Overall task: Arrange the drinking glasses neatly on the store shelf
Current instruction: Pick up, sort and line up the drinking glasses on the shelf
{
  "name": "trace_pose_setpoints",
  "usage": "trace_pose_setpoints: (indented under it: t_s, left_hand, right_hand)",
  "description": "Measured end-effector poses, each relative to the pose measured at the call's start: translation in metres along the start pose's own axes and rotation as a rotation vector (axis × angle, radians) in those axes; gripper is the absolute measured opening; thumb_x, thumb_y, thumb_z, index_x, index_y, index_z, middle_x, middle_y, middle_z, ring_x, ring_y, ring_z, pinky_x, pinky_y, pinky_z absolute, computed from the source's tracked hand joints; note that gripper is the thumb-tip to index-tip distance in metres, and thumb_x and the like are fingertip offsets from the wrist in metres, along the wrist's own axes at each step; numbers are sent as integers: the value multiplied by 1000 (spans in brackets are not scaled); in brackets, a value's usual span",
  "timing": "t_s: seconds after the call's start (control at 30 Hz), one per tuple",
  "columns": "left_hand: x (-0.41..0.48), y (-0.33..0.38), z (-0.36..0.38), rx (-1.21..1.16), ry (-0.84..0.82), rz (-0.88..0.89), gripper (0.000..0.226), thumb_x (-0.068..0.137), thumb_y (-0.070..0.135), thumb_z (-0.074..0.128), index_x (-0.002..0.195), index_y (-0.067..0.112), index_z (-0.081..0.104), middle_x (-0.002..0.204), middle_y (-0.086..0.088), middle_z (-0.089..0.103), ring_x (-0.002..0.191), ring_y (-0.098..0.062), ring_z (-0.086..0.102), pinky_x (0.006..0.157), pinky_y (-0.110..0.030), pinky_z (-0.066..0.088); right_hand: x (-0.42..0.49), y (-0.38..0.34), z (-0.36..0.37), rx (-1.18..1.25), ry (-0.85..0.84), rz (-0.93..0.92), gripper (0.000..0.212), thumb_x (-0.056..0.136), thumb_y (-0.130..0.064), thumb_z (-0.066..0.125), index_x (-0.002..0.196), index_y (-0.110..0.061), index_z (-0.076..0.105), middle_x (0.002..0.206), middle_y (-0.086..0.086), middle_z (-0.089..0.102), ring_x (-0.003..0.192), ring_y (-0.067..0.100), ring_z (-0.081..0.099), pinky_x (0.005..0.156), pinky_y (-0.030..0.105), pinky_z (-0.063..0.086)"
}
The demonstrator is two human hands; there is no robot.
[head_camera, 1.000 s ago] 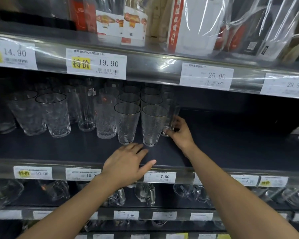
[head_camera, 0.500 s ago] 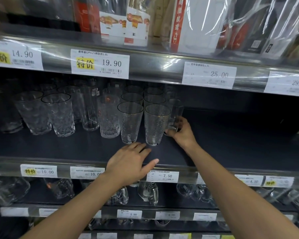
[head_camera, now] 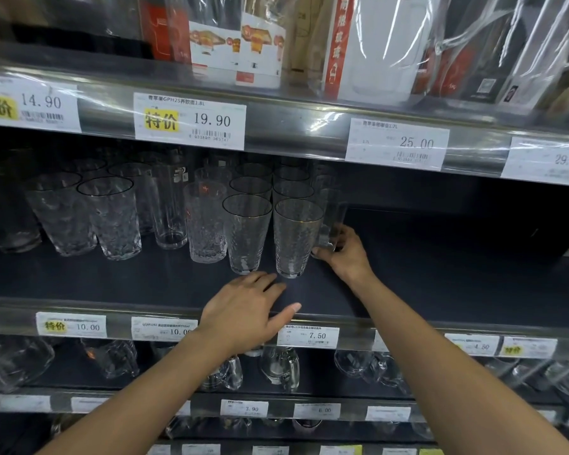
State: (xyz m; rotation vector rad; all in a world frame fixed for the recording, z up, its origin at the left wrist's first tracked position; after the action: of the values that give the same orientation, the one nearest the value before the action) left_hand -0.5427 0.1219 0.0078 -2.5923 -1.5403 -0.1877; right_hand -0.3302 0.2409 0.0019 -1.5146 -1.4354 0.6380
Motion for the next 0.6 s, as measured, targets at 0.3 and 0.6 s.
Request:
trace_pose_setpoints:
  t_s: [0.3, 0.6]
  left_hand:
    - [0, 0, -1, -4, 1, -1, 86, 88, 72, -1, 150, 27, 37, 158, 5, 34, 147, -14, 26, 117, -32, 25]
    - [-1, 2, -2, -5, 4, 2, 87, 86, 70, -1, 150, 27, 38, 158, 5, 35, 147, -14, 26, 116, -32, 26]
  right_hand:
    - [-4, -3, -2, 59, 13, 18, 70, 76, -13, 83, 137, -19, 48, 103, -11, 63, 101, 10, 62, 91, 24, 47]
    - [-7, -5, -3, 37, 20, 6, 66, 75, -14, 85, 132, -16, 52, 100, -9, 62, 96, 9, 59, 91, 26, 47]
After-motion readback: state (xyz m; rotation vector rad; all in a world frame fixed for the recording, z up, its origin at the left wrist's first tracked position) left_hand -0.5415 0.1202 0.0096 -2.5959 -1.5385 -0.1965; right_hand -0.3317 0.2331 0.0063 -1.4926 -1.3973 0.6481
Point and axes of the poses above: each hand's wrist, its own x-axis towards the middle knuckle, its own z-axis out of the palm, y = z × x, the point moved 4 cm from there along x, towards the middle knuckle
